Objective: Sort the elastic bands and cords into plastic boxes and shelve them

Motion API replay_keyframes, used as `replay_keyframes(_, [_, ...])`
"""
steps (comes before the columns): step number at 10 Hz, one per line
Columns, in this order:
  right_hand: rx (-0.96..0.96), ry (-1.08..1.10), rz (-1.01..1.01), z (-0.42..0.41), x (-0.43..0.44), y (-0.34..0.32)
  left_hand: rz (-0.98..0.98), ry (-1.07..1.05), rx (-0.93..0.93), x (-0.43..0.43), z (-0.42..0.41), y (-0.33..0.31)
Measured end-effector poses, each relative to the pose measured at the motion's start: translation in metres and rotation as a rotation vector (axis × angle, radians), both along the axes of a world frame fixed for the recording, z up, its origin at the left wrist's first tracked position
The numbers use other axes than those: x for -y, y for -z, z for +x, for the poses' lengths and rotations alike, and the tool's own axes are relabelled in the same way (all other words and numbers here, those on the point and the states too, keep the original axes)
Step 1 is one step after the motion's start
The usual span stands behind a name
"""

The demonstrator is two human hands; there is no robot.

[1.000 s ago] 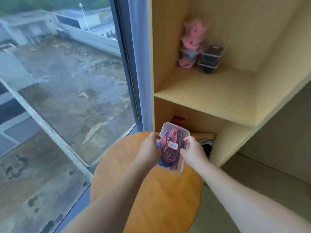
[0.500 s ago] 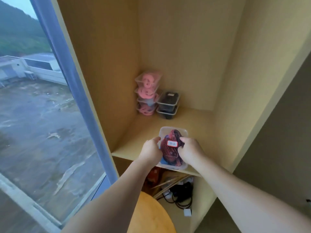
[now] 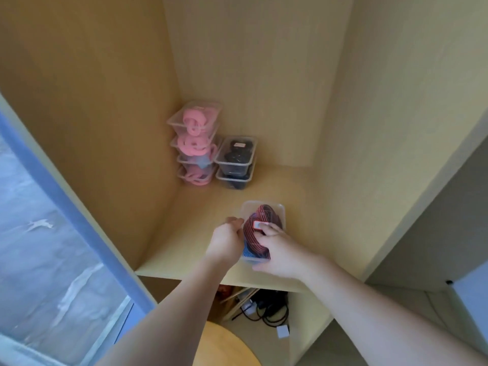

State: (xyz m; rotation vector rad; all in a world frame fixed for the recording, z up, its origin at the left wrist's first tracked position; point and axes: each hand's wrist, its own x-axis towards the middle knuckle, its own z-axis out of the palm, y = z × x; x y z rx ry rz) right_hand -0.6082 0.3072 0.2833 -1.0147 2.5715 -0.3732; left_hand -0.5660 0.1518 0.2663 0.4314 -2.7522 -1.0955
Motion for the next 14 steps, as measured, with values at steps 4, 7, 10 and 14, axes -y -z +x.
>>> replay_keyframes(4, [-0.22,0.286,0.064,-0.082,0.027,0.027,-0.241,0.24,0.107,0.004,-0.067,-0.001])
replay_keyframes(7, [-0.195,0.356,0.106,-0.166,0.051,0.024,-0.23,0.198,0.002,0.023,-0.115,0.005])
replay_keyframes(10, [-0.215,0.364,0.07,-0.195,0.062,0.023,-0.218,0.181,-0.036,0.026,-0.123,-0.002])
replay_keyframes(14, [-0.214,0.388,-0.229,-0.101,0.07,-0.062,-0.29,-0.006,-0.12,0.055,-0.021,-0.098])
